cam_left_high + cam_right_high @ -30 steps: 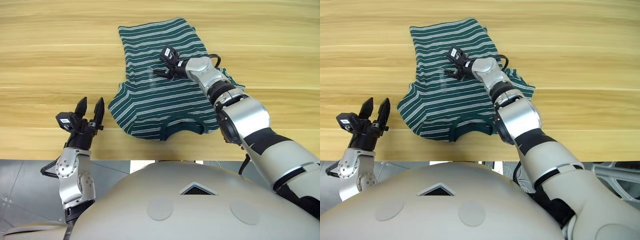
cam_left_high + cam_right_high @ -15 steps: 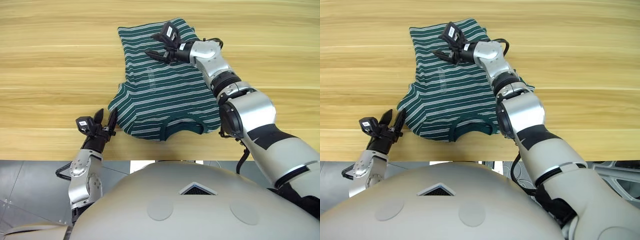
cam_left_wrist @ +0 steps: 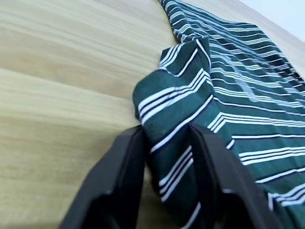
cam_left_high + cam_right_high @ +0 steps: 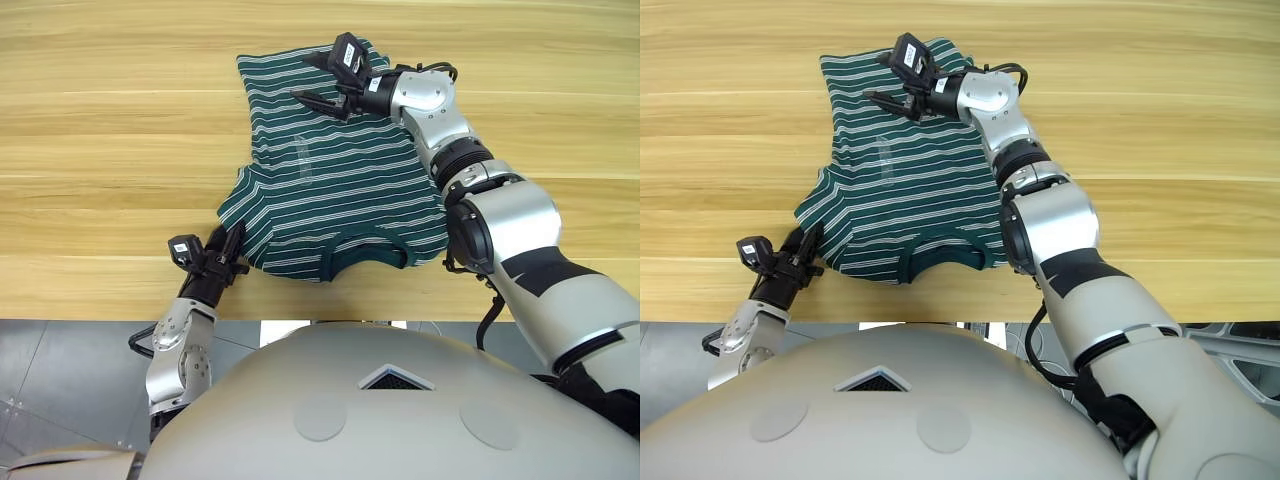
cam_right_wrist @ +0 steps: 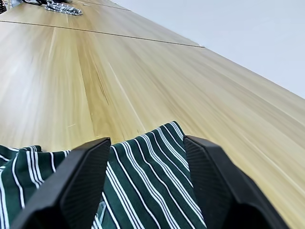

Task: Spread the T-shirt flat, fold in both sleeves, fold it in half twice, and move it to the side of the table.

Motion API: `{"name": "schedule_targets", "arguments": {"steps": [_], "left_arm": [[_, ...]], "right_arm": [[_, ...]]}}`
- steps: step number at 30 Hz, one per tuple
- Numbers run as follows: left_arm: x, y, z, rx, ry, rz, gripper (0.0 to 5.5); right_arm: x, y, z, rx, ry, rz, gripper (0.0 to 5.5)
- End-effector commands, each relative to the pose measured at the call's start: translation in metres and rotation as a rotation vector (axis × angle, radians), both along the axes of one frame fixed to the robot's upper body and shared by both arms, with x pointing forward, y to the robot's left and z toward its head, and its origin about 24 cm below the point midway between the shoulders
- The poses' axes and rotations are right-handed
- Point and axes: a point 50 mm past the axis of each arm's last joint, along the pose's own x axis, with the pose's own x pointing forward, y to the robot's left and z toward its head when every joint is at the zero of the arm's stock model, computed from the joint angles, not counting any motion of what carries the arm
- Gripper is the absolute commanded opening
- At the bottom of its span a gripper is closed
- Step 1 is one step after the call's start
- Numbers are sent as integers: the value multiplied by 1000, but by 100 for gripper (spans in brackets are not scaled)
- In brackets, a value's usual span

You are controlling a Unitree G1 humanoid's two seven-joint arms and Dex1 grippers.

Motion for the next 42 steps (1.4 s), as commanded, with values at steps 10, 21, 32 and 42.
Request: {"name": "schedule_targets", "arguments": {"steps": [10,21,32,42], "left_arm": [[5,12,-4,-8,-3,86,2],[17,-20,24,90,-185,-102,2],[24,-67,14,211,-166,-395,2],[16,-73,-9,330,-64,-472,2]], "right_arm": [[-2,-25,-1,23,-67,-15,284],[-52,-112,-42,33,-117,-89,284],[-102,-159,-50,67,-103,-211,284],[-126,-204,-35,268,-13,-471,284]]}}
